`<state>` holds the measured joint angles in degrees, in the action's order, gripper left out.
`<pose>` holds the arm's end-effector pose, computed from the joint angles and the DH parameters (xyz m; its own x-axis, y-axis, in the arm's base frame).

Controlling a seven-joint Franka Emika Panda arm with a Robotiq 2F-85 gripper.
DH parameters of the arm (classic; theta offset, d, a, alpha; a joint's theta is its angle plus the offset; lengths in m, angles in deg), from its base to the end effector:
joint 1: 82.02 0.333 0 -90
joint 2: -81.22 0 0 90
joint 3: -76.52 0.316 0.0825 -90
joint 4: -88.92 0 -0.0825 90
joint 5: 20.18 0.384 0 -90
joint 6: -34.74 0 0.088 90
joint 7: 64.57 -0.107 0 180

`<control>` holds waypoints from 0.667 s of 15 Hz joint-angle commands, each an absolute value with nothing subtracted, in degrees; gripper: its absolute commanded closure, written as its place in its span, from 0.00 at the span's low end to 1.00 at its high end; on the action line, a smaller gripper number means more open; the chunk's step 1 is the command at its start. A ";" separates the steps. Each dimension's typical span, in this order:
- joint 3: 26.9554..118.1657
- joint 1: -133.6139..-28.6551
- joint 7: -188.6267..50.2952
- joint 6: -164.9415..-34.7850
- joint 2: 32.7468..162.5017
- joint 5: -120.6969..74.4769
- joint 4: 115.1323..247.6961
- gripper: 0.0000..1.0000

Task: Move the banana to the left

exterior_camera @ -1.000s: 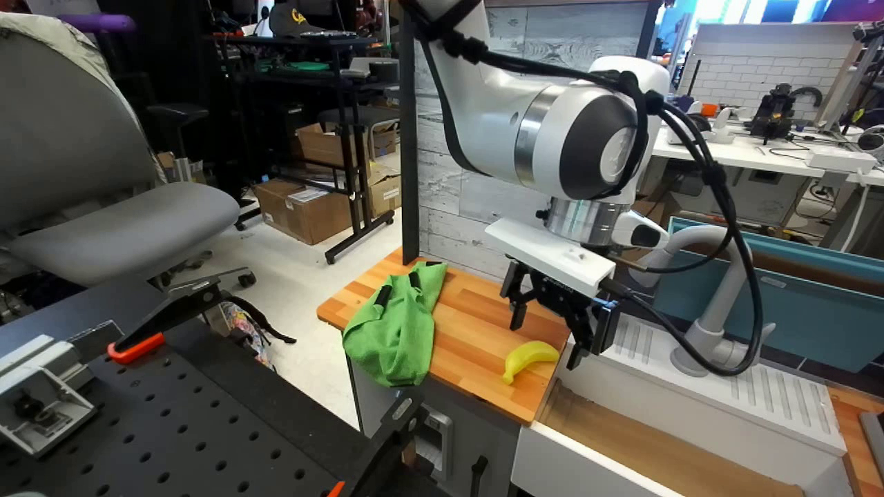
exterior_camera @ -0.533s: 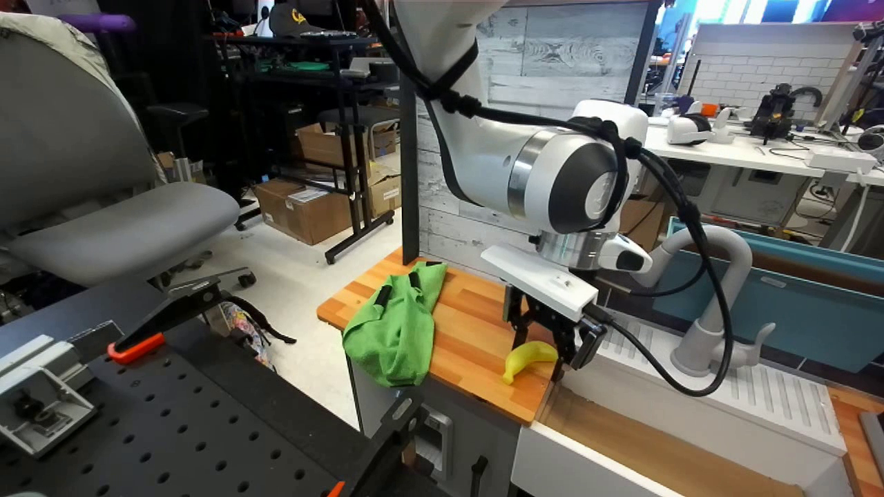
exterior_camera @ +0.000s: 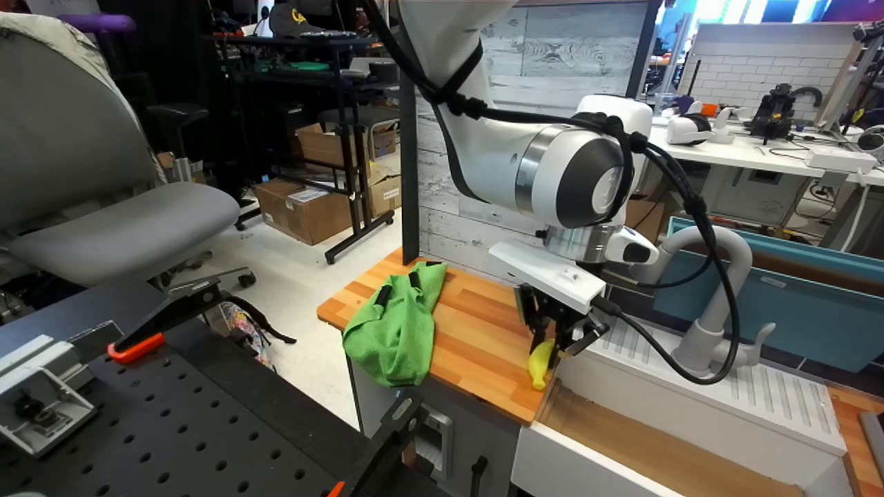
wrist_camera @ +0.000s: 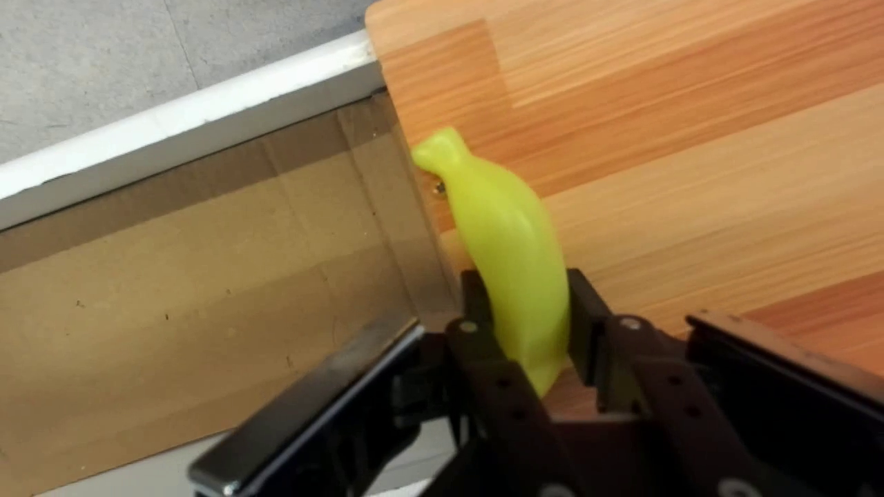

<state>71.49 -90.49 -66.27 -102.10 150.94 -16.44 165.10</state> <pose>0.6632 -0.1489 -0.0241 0.9528 -0.2631 -0.1512 -0.2584 -0.9647 0.0501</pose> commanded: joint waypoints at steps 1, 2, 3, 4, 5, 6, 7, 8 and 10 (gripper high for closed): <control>71.46 -90.23 -67.05 -101.40 153.00 -17.03 161.81 0.94; 71.57 -90.19 -66.82 -101.58 152.51 -17.04 162.23 0.95; 71.77 -90.24 -66.49 -102.00 151.99 -17.01 162.83 0.94; 72.13 -90.38 -65.79 -102.91 150.96 -16.95 164.11 0.94; 72.45 -90.48 -65.16 -103.82 149.98 -16.94 165.36 0.94; 72.74 -90.60 -64.56 -104.50 149.27 -16.92 166.26 0.94; 73.03 -90.69 -63.76 -105.27 148.17 -16.98 167.57 0.94; 73.33 -90.81 -63.00 -106.36 147.24 -16.95 168.67 0.94; 73.78 -90.89 -61.34 -108.78 145.11 -17.08 171.45 0.94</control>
<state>72.57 -90.37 -63.93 -104.93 149.66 -16.44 165.59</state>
